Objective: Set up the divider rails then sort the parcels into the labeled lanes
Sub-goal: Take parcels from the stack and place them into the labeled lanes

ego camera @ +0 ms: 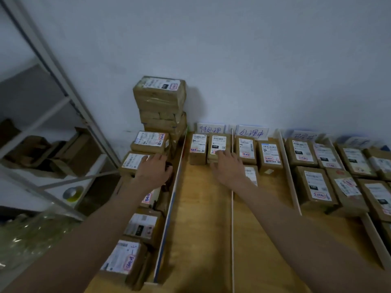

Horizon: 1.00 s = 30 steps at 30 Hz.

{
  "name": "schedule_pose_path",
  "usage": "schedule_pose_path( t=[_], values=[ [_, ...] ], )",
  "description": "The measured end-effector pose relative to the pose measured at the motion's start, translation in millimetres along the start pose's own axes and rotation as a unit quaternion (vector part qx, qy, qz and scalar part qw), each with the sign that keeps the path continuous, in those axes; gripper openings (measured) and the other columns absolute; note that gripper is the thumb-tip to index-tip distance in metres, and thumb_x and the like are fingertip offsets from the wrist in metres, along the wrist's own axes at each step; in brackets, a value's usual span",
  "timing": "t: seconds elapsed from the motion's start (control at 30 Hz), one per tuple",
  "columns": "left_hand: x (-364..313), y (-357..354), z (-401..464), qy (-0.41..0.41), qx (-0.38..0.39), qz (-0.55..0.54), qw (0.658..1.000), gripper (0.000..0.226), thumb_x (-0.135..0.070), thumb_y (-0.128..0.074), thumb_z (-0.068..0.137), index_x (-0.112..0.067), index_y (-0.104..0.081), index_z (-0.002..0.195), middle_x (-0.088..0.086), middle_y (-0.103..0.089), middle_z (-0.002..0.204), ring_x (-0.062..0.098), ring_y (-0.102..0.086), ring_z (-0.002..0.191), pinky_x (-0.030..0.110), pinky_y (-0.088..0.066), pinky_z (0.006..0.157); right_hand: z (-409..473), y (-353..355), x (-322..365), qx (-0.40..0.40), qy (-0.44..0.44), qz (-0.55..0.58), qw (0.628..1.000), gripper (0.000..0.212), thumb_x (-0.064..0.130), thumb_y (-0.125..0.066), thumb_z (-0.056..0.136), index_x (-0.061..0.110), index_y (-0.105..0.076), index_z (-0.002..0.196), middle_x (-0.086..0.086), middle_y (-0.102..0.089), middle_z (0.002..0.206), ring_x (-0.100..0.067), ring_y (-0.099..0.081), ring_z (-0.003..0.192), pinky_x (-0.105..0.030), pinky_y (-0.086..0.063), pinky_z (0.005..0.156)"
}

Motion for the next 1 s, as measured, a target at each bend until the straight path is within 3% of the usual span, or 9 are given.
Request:
schedule_pose_path(
  t=[0.13,0.37,0.53,0.7,0.83,1.0],
  values=[
    [46.0,13.8,11.7,-0.022,-0.023,0.015,0.999,0.043,-0.044,-0.044,0.098,-0.017,-0.053,0.13,0.009,-0.057,0.133,0.028,-0.053,0.121,0.042,-0.035,0.107,13.8,6.1,52.2,-0.011,-0.011,0.009,1.0,0.05,0.037,-0.044,0.099,0.015,-0.039,0.144,-0.012,-0.046,0.143,-0.032,-0.041,0.133,-0.049,-0.036,0.109],
    [130.7,42.4,61.2,-0.04,-0.011,0.028,0.999,0.052,-0.046,-0.034,0.101,-0.013,-0.046,0.139,0.01,-0.052,0.136,0.028,-0.052,0.123,0.045,-0.034,0.109,50.9,7.9,121.2,-0.019,-0.049,0.035,0.998,0.054,0.039,-0.042,0.1,0.013,-0.036,0.147,-0.013,-0.04,0.151,-0.034,-0.033,0.141,-0.052,-0.033,0.112],
    [161.4,77.6,103.4,-0.061,-0.04,0.023,0.997,0.057,-0.048,-0.036,0.101,-0.01,-0.043,0.142,0.012,-0.051,0.139,0.031,-0.052,0.123,0.045,-0.037,0.105,86.8,30.9,146.5,-0.044,-0.04,0.031,0.998,0.044,0.036,-0.042,0.1,0.012,-0.042,0.137,-0.015,-0.05,0.137,-0.034,-0.046,0.127,-0.049,-0.042,0.103],
    [173.1,111.4,156.8,-0.063,-0.063,-0.016,0.996,0.064,-0.052,-0.039,0.1,-0.007,-0.037,0.147,0.016,-0.045,0.145,0.033,-0.048,0.128,0.047,-0.038,0.105,137.3,57.0,164.7,-0.057,-0.049,0.036,0.997,0.05,0.041,-0.041,0.102,0.01,-0.038,0.141,-0.015,-0.047,0.142,-0.033,-0.046,0.129,-0.049,-0.04,0.103],
    [170.5,130.3,196.6,-0.024,-0.076,-0.099,0.992,0.07,-0.057,-0.035,0.1,-0.007,-0.033,0.149,0.017,-0.041,0.148,0.035,-0.045,0.131,0.049,-0.04,0.103,183.7,66.5,172.4,-0.066,-0.08,0.131,0.986,0.056,0.045,-0.039,0.103,0.007,-0.034,0.142,-0.017,-0.046,0.14,-0.033,-0.048,0.126,-0.046,-0.043,0.099],
    [159.1,125.5,231.0,0.062,-0.063,-0.247,0.965,0.071,-0.057,-0.031,0.101,-0.005,-0.027,0.15,0.019,-0.039,0.15,0.038,-0.044,0.132,0.047,-0.041,0.102,221.6,66.4,177.5,-0.053,-0.145,0.299,0.942,0.056,0.043,-0.031,0.106,0.003,-0.032,0.144,-0.017,-0.048,0.141,-0.027,-0.052,0.113,-0.033,-0.04,0.082]
  ],
)
Point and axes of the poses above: each hand's wrist, its own z-axis towards the middle knuckle, its own y-axis out of the back of the hand, x = y × z, the point moved 3 cm from there along z, towards the middle knuckle
